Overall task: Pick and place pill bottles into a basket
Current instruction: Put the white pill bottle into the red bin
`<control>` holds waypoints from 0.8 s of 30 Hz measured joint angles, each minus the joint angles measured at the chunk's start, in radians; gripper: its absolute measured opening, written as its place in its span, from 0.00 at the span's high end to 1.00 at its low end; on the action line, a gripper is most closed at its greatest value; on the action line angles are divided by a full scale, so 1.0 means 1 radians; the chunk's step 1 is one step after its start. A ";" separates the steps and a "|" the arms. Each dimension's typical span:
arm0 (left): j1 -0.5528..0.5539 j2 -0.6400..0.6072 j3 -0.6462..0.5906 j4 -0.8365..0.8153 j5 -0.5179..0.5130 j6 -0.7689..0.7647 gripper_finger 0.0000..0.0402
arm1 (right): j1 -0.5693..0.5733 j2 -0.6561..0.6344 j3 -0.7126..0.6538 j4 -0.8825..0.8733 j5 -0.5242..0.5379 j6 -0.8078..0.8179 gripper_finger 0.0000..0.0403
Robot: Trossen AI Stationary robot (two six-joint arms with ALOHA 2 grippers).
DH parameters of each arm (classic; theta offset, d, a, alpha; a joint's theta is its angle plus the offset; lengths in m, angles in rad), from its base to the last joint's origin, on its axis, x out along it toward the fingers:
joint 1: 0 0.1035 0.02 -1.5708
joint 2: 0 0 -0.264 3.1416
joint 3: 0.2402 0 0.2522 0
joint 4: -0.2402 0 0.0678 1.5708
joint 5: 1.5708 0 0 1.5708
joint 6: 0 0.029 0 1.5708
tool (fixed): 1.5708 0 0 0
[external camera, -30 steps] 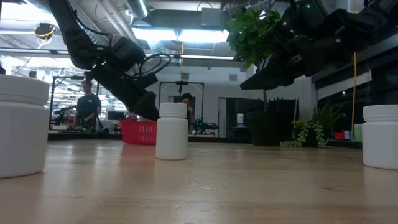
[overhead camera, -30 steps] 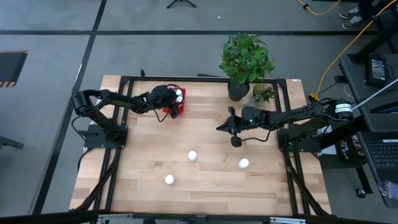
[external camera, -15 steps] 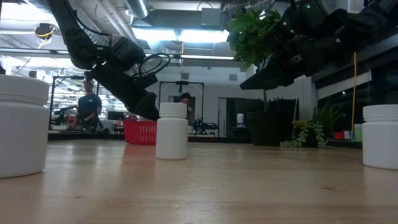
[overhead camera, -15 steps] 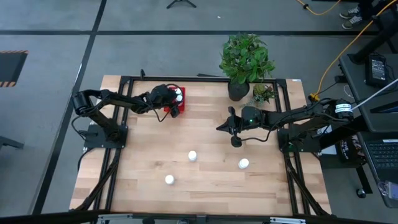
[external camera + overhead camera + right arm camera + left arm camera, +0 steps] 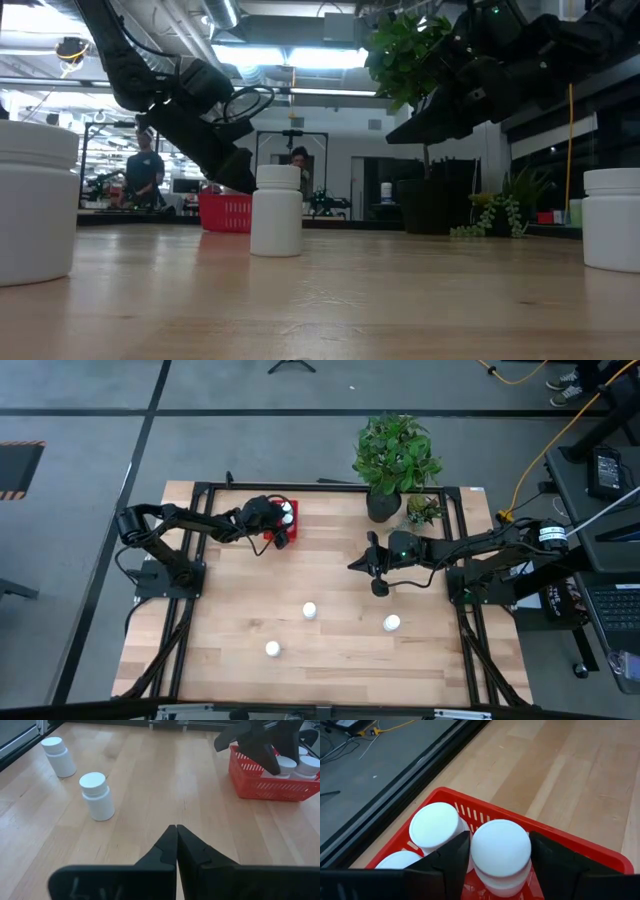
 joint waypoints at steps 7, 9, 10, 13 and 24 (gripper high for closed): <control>0.000 0.000 0.000 0.000 -0.001 0.002 0.51 | 0.000 0.000 0.000 0.000 0.000 0.000 0.99; 0.000 0.000 0.000 0.001 -0.003 0.007 0.51 | 0.000 0.000 0.000 0.000 0.000 0.000 0.99; 0.000 0.000 0.000 0.001 -0.009 0.011 0.51 | 0.000 0.000 0.000 0.000 0.000 0.000 0.99; 0.000 0.000 0.000 0.001 -0.019 0.022 0.51 | 0.000 0.000 0.000 0.000 0.000 0.000 0.99; -0.004 -0.001 0.000 0.067 -0.016 0.057 0.52 | 0.000 0.000 0.000 0.000 0.000 0.000 0.99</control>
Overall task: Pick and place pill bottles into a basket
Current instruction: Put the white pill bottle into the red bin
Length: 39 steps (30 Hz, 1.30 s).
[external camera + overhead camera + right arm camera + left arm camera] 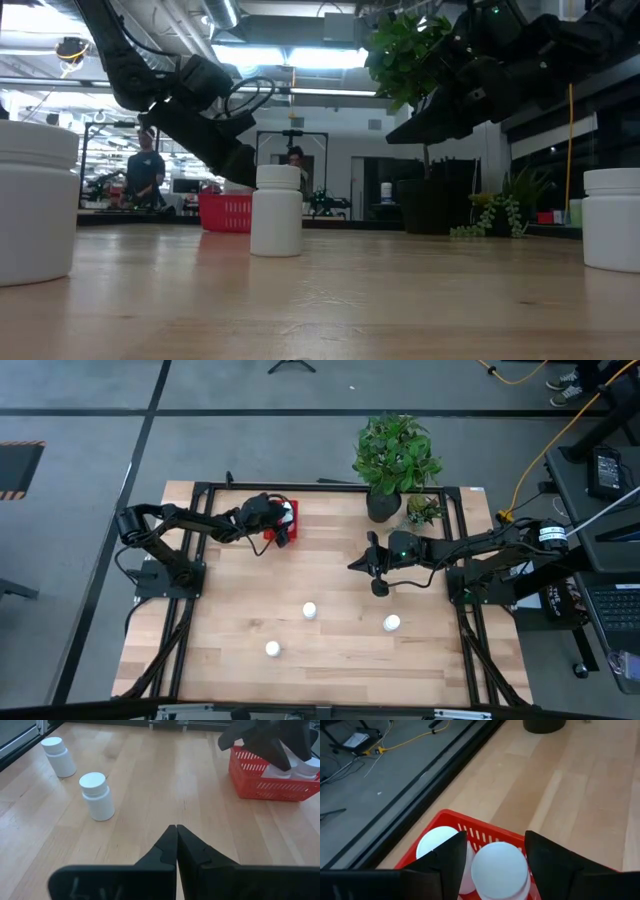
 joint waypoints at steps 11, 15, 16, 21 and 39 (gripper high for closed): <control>-0.019 -0.060 0.002 -0.003 0.000 0.022 0.52 | 0.000 0.000 0.000 0.000 0.000 -0.001 0.99; -0.061 -0.153 0.011 0.001 0.000 0.066 0.52 | 0.000 0.000 0.000 0.000 0.000 -0.003 0.99; -0.073 -0.179 0.011 -0.001 0.000 0.073 0.52 | 0.000 0.000 0.000 0.000 0.000 -0.003 0.99; -0.146 -0.309 0.013 -0.086 0.000 0.076 0.52 | 0.000 0.000 0.000 0.000 0.000 -0.007 0.99; -0.562 -0.512 0.013 -0.520 -0.102 0.016 0.65 | 0.000 0.000 0.000 0.012 0.001 0.000 0.99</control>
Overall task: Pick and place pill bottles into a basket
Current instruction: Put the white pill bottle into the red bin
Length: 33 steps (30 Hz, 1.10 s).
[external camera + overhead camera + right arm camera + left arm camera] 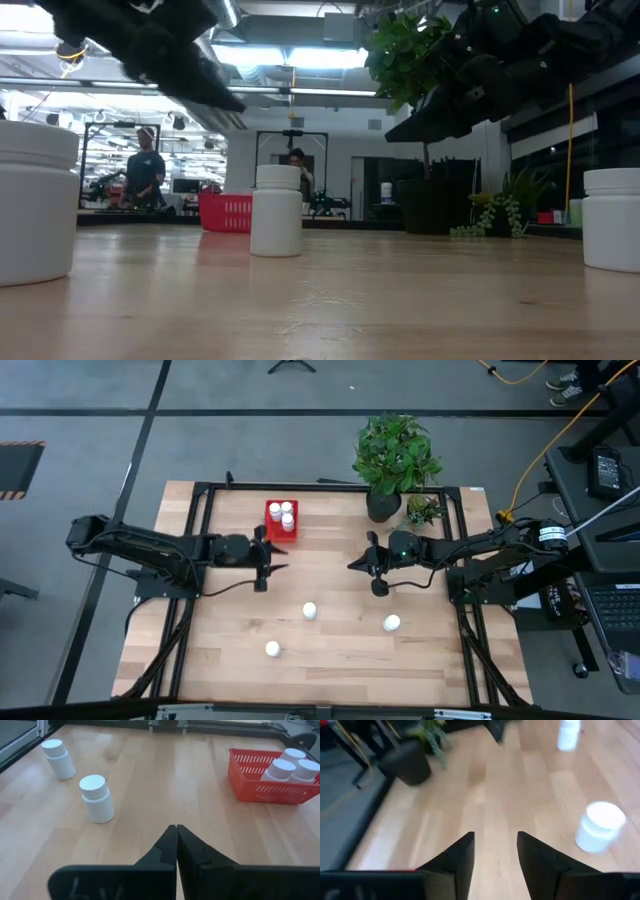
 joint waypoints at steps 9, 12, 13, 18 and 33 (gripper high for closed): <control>-0.092 0.000 0.000 -0.052 -0.002 -0.070 0.77 | 0.000 0.000 0.000 0.001 0.000 0.054 0.99; -0.116 0.000 0.000 -0.049 0.003 -0.070 0.83 | 0.000 0.000 0.000 0.001 0.000 0.058 0.99; -0.122 0.000 0.000 -0.049 0.003 -0.071 0.85 | 0.000 0.000 0.000 0.001 0.000 0.056 0.99; -0.145 0.000 0.000 -0.049 0.005 -0.126 0.94 | -0.001 0.000 0.000 0.002 0.000 0.024 0.99; -0.159 0.016 0.000 0.025 -0.016 -0.212 0.80 | -0.004 0.000 0.000 -0.001 0.000 0.023 0.99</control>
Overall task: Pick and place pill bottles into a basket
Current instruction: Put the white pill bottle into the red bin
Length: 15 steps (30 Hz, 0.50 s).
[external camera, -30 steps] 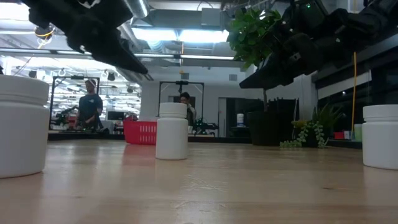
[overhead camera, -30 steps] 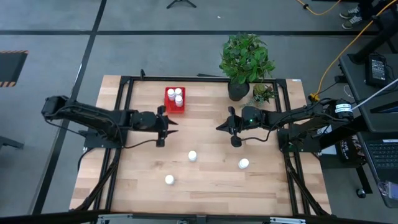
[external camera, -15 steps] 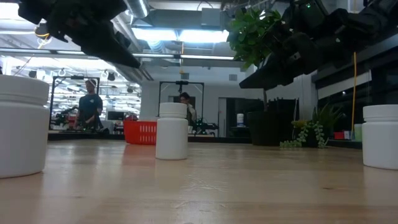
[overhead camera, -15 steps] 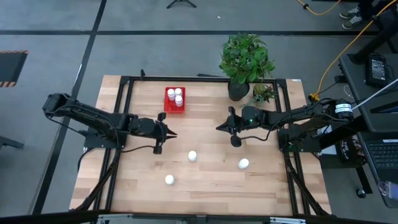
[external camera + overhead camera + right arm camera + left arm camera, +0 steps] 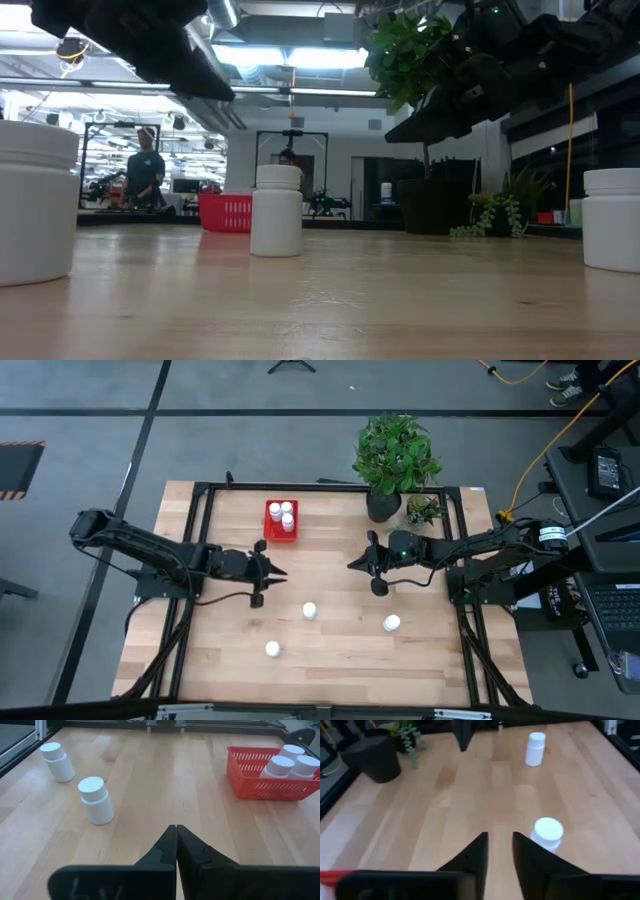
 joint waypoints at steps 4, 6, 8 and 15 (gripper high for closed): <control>-0.033 0.016 0.000 0.048 0.005 0.013 0.66 | 0.000 0.000 0.000 -0.003 0.000 0.000 0.99; -0.057 0.018 0.000 0.077 0.006 0.054 0.60 | 0.000 0.000 0.000 -0.004 0.000 0.003 0.99; -0.079 0.018 0.000 0.082 0.007 0.079 0.54 | 0.000 0.000 0.000 -0.004 0.000 0.010 0.99; -0.148 0.019 0.000 0.076 0.015 0.047 0.42 | 0.000 0.000 0.000 -0.004 0.000 0.036 0.99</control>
